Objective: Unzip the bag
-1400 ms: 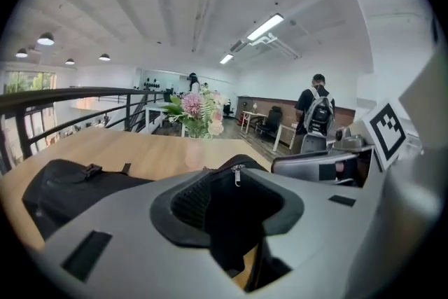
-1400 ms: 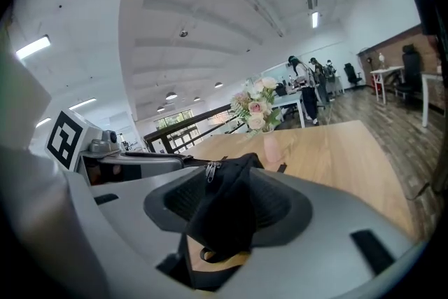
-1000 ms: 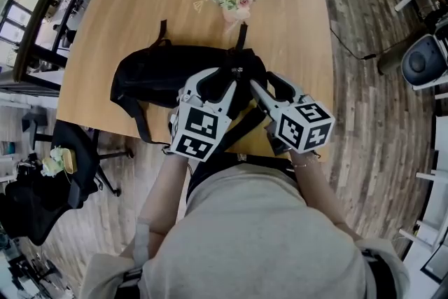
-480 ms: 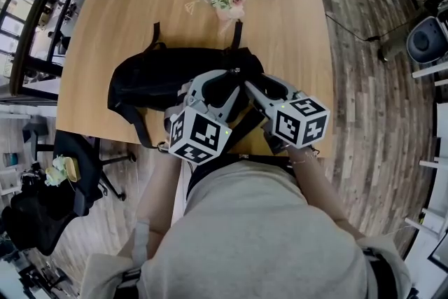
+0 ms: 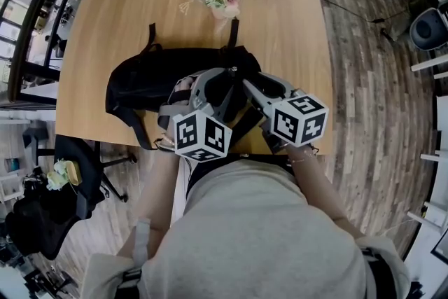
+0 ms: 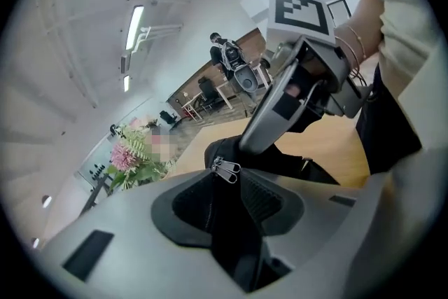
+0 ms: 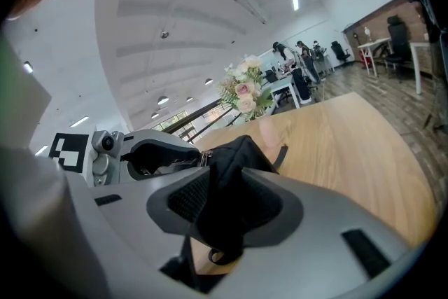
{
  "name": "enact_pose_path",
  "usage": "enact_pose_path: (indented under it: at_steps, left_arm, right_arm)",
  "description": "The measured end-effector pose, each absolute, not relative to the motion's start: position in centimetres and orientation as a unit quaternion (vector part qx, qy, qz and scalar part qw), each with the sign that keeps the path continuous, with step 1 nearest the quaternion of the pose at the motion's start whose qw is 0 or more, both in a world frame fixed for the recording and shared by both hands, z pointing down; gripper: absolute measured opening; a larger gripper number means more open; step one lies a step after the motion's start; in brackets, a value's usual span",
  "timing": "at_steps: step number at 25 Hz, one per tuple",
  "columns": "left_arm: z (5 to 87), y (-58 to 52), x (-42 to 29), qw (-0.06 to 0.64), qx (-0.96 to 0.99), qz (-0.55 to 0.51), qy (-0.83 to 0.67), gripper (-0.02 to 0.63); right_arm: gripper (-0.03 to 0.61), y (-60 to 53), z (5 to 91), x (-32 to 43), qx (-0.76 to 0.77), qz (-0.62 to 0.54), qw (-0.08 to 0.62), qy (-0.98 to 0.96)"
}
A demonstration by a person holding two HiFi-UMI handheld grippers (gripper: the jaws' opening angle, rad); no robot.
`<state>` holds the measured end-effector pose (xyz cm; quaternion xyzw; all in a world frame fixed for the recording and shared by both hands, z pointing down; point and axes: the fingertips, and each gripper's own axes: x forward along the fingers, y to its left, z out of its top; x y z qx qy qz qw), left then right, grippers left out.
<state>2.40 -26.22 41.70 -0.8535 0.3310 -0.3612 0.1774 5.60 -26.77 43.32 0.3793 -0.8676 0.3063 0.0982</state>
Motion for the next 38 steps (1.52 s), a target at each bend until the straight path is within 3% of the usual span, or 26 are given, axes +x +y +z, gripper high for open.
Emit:
enact_pose_path:
  at_steps: [5,14,26,33,38]
  left_arm:
    - [41.8,-26.2,2.4,0.225,-0.836,-0.383,0.323,0.127]
    - [40.5,-25.5,2.3,0.192,-0.855,-0.34,0.34,0.062]
    - [39.3,-26.5,1.5,0.056,-0.887,-0.227,0.399,0.041]
    - [38.9,-27.8,0.8,-0.061,-0.884,-0.136,0.443,0.04]
    - [39.2,-27.9,1.0,-0.085,-0.878,-0.13,0.452,0.031]
  right_arm:
    - [0.149,-26.8,43.4,5.6,0.381,0.307,0.097,-0.867]
    - [0.15,-26.7,43.3,5.8,0.381,0.306,0.095,-0.867]
    - [0.147,-26.6,43.2,5.8,0.38,0.305,0.091,-0.869]
    - [0.144,-26.6,43.2,5.7,0.377,0.306,0.085,-0.87]
    - [0.138,-26.7,43.0,5.7,0.377,0.313,0.071,-0.869]
